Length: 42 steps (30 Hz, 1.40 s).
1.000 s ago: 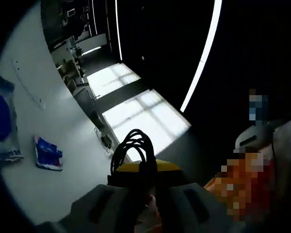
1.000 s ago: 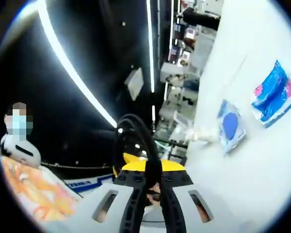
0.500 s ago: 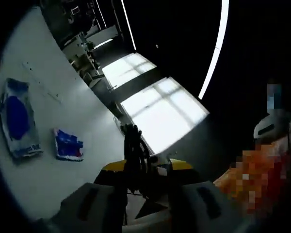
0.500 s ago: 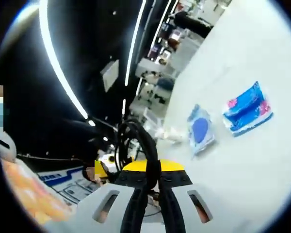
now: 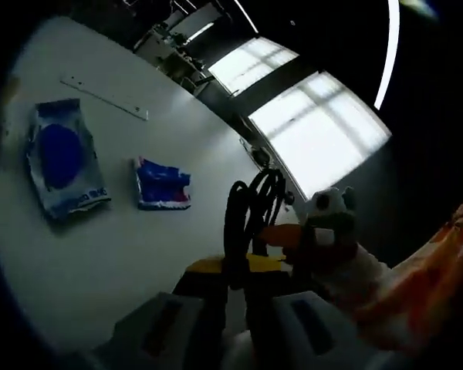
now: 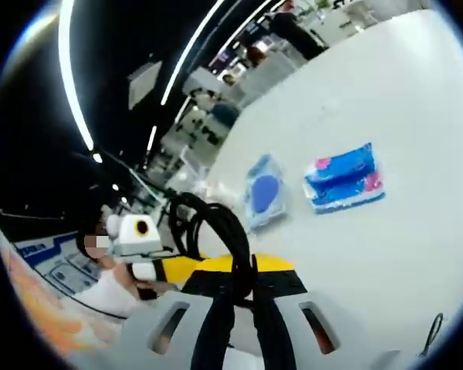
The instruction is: Arrange the tabletop items into an orderly group along one side of the table until the central work area is clear of visible clutter.
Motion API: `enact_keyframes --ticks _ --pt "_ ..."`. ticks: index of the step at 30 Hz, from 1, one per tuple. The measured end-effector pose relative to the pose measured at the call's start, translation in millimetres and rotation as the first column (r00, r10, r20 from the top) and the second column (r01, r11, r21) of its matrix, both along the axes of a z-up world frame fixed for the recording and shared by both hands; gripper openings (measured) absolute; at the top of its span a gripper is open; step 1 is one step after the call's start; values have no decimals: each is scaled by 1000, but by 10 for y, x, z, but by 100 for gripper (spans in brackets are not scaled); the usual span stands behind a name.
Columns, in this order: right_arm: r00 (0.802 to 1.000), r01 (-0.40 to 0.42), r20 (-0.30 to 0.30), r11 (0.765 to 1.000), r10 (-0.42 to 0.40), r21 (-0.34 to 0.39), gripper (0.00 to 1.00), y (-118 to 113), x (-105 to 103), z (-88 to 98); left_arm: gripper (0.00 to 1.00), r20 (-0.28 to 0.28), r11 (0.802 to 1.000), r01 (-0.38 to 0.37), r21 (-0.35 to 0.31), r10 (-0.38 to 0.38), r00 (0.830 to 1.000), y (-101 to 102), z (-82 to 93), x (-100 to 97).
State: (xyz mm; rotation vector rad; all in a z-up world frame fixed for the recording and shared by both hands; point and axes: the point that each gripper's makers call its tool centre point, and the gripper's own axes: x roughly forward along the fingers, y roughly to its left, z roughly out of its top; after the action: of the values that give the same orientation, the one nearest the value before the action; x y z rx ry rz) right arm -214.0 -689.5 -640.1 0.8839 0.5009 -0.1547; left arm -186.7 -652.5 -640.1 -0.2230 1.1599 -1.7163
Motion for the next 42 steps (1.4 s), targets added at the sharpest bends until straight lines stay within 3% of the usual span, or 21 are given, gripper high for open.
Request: enact_keyframes --ticks 12,23,32,34,42 --pt "984 41 -174 999 -37 23 4 -187 -182 -576 4 3 985 -10 170 9 1000 -186 -525 -77" --pt "958 60 -280 998 -58 -3 7 -442 -224 -966 4 2 958 -41 284 42 999 -436 -863 -39" --pt "949 6 -315 999 -18 -38 10 -446 -181 -1092 4 4 940 -70 335 73 997 -455 -1016 52" --pt "941 -29 -338 996 -1 -86 10 -482 -202 -1126 4 16 936 -76 344 75 997 -447 -1036 65" --pt "942 2 -336 998 -23 -64 4 -564 -203 -1197 4 12 921 -91 378 93 996 -479 -1131 97"
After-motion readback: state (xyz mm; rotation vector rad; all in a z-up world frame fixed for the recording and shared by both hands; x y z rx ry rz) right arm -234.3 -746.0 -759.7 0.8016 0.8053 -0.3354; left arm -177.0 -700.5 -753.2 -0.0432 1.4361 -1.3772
